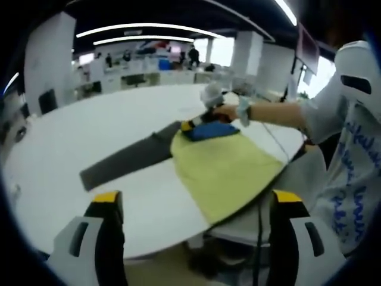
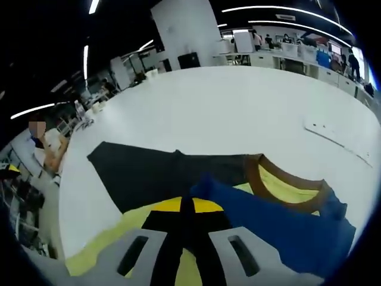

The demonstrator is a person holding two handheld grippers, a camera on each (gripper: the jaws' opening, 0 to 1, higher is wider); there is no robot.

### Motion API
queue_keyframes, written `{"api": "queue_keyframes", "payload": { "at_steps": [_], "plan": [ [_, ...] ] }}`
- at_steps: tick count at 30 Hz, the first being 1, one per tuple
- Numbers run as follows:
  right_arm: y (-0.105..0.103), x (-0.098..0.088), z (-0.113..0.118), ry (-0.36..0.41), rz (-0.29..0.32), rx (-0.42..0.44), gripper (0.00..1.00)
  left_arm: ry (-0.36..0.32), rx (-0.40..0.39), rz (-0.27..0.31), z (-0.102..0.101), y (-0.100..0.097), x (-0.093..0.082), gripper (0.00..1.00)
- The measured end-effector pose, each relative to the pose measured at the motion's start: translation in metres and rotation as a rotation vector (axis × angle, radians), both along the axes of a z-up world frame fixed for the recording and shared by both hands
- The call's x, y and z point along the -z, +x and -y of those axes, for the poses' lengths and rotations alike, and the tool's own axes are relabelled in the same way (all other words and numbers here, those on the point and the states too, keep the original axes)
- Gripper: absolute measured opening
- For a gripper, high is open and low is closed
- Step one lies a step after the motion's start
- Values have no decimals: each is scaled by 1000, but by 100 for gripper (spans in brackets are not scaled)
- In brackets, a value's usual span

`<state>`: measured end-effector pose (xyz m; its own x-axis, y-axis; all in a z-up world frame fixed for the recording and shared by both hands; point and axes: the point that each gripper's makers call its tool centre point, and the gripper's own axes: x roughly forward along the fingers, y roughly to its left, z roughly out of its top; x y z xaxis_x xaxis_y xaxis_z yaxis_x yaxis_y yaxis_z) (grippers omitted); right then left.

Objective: Fold the garment on the visible template until the final outline fits inside the template.

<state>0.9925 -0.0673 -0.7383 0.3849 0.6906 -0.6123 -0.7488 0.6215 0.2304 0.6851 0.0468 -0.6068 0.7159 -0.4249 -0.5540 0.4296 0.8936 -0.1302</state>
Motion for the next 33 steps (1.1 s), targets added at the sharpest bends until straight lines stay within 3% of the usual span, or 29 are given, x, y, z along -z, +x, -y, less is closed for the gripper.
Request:
{"api": "queue_keyframes", "payload": {
  "at_steps": [5,13,19,21,33],
  "plan": [
    [-3,-3,-5,23,-9,-11,6,-1,6,2,1,0,1,97],
    [-9,2,-2,0,-2,-34,17,3,9,1,3,0,1,97],
    [-17,4,-2,0,9,-51,31,2,12,3,4,0,1,97],
    [-22,4,-2,2,2,-64,37,9,6,-16,2,-1,6,97],
    [-29,-1,7,-14,35,-75,72,10,20,0,6,-2,1,97]
  ]
}}
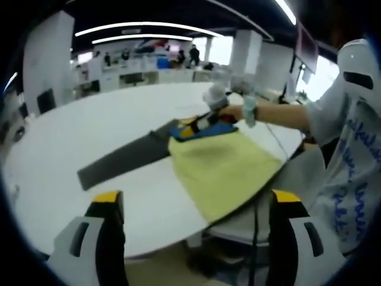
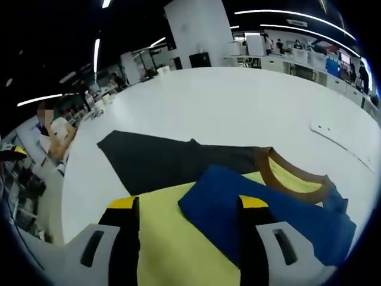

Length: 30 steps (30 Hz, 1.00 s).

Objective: Fold the garment on the visible template until the final outline fits inside the template.

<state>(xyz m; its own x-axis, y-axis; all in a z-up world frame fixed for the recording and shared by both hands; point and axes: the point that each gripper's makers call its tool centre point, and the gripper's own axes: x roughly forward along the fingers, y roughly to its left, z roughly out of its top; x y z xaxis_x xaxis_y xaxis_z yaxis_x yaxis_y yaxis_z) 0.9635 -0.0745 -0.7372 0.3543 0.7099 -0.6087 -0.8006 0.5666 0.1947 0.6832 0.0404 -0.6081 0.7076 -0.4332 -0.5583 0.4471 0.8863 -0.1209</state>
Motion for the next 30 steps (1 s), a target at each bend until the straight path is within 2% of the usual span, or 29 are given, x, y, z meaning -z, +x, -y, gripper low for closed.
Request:
{"api": "queue_keyframes", "payload": {
  "at_steps": [6,14,21,27,30],
  "plan": [
    [-1,-6,5,-6,17,-5,85,5,5,7,2,1,-3,97],
    [-15,-13,9,-35,26,-47,98,11,14,18,4,2,-6,98],
    [-23,-17,15,-36,35,-55,100,12,13,19,3,1,-6,98],
    [-35,-32,22,-22,63,-80,100,12,2,29,1,2,-9,98],
    [-34,-40,25,-10,74,-69,100,18,18,25,3,2,-8,98]
  ]
}}
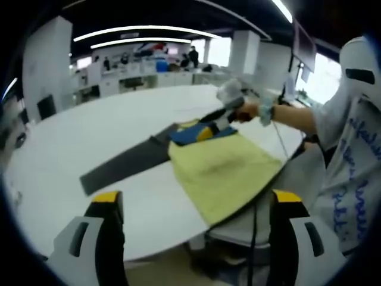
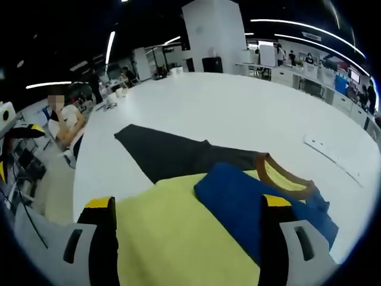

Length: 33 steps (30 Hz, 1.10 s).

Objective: Fold the garment on the visible template until the final outline fits inside the template.

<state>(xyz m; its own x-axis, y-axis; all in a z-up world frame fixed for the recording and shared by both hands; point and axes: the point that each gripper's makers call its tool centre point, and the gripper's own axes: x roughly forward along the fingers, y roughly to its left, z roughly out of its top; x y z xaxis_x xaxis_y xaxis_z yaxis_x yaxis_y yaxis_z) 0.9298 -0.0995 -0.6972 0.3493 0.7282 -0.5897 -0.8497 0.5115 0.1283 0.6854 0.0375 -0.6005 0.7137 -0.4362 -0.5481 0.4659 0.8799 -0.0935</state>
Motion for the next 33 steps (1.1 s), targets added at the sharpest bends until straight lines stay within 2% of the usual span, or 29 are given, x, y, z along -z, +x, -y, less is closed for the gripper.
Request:
{"api": "queue_keyframes", "payload": {
  "at_steps": [5,7,8,9,11,12,13,15,16,17,19,21,25,33],
  "plan": [
    [1,-4,6,4,-2,26,100,1,34,53,1,7,-11,99],
    [3,-9,10,25,17,42,100,-3,43,37,4,10,-14,99],
    [2,-10,13,31,15,41,100,11,50,45,6,12,-17,99],
    [2,-9,16,25,6,39,100,51,75,87,7,16,-21,99],
    [2,-8,22,10,9,44,100,40,73,80,12,15,-24,99],
    [3,-7,25,-6,5,51,100,26,90,116,16,16,-28,99],
    [3,-7,26,-6,5,58,100,13,94,125,16,15,-29,99],
    [1,-12,26,-1,7,64,100,16,85,101,11,12,-22,99],
    [-1,-19,27,18,29,66,100,38,73,62,7,10,-17,99],
    [-5,-22,28,28,35,62,100,76,73,54,5,10,-15,99],
    [-16,-24,32,15,20,34,100,68,82,104,9,11,-22,99],
    [-18,-28,40,-4,51,33,100,37,81,105,13,9,-24,99],
    [-26,-39,48,4,67,49,100,56,104,95,15,5,-19,99],
    [-42,-51,62,25,82,75,100,63,119,111,17,7,-21,99]
  ]
}}
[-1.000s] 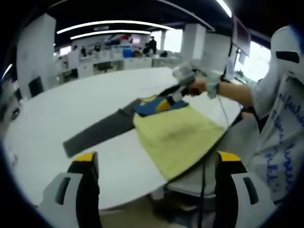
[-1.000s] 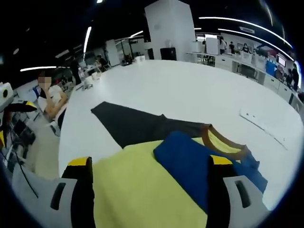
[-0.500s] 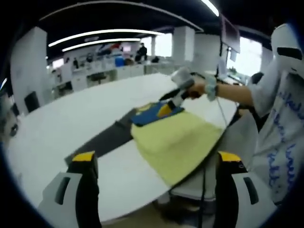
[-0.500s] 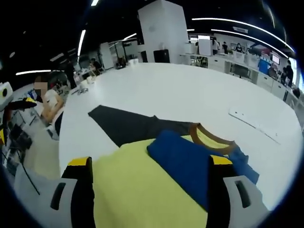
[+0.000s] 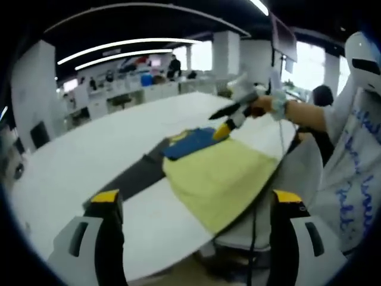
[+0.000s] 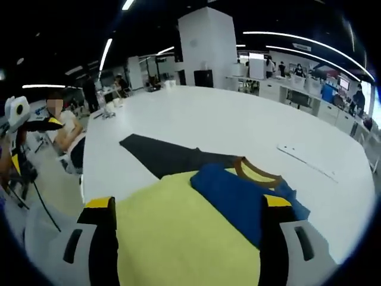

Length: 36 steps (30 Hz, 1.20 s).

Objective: Fold the garment on the visible template until the final outline fits inside the template.

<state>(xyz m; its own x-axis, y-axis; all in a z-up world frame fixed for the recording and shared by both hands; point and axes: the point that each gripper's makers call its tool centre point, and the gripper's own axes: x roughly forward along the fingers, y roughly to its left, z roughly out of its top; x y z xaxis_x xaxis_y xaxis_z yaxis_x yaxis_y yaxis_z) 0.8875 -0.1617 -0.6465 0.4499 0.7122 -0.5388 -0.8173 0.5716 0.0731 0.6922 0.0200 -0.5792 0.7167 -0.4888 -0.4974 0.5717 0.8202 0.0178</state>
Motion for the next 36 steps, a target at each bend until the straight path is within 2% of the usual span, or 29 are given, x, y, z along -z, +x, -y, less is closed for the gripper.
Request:
{"api": "queue_keyframes", "payload": {
  "at_steps": [5,8,17,26,30,36],
  "plan": [
    [-12,-6,9,-10,20,4,100,43,4,-13,0,1,6,99],
    [-21,-10,16,-7,27,5,100,25,11,-11,3,1,5,99],
    [-42,-23,30,-4,61,10,100,41,21,-33,7,-1,8,99],
    [-70,-47,48,28,116,25,100,34,22,-51,13,-4,11,99],
    [-80,-46,63,-63,173,20,100,32,28,-61,18,-3,14,99],
    [-92,-48,77,-58,166,22,100,24,22,-67,24,0,16,98]
  ]
}}
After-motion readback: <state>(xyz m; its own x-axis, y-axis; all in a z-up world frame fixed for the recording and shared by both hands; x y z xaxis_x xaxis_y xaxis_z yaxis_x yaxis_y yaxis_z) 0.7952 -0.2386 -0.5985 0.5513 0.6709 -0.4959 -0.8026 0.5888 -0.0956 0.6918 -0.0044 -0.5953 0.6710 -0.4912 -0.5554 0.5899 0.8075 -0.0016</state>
